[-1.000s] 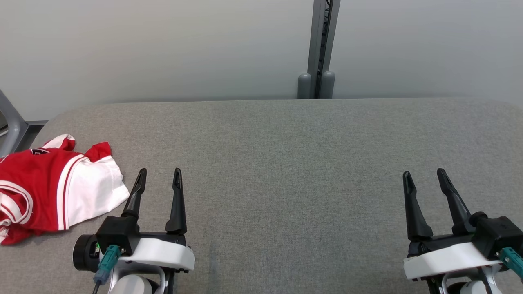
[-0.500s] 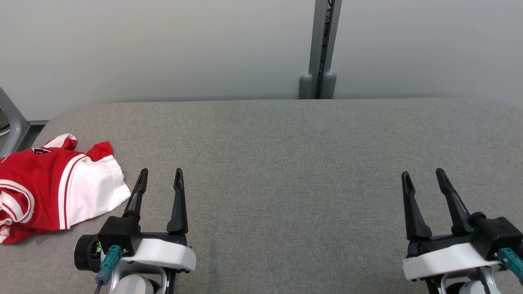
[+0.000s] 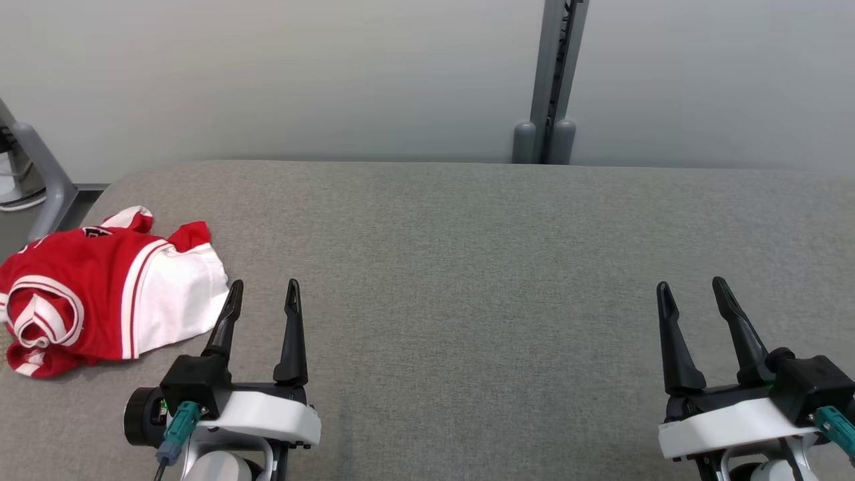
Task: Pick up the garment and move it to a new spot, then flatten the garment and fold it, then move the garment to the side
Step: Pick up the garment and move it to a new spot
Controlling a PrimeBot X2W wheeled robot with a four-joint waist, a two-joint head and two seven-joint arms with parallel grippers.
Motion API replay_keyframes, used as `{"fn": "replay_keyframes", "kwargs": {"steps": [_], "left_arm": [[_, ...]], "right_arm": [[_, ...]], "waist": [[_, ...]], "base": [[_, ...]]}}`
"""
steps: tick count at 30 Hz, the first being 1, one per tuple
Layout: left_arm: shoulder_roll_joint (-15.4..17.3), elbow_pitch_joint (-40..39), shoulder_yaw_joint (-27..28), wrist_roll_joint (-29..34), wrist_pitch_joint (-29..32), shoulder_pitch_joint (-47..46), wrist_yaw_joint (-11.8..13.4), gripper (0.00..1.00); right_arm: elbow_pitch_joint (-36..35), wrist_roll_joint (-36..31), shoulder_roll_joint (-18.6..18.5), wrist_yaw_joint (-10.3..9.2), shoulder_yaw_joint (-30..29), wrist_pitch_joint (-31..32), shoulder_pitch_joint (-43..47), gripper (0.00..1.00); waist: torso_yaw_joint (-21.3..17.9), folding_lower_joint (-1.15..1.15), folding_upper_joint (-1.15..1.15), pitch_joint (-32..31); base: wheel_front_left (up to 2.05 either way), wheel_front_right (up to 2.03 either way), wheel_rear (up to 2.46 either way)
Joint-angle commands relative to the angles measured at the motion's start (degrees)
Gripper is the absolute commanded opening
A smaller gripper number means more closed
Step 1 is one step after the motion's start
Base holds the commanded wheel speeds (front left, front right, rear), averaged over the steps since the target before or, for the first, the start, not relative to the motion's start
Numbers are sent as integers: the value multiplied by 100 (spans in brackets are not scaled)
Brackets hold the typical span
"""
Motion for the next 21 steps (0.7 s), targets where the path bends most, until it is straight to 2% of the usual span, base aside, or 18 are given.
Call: {"fn": "replay_keyframes", "kwargs": {"steps": [1,21], "left_arm": [[29,12,17,-16,-6,-97,-12,100],[27,160,110,-30,-5,-125,-14,100]], "right_arm": [[-3,29,-40,12,-8,-43,42,100],[138,158,-39,12,190,-94,27,100]], "waist": [[106,0,0,15],[1578,0,0,78]], "base": [[0,0,0],[0,0,0]]}}
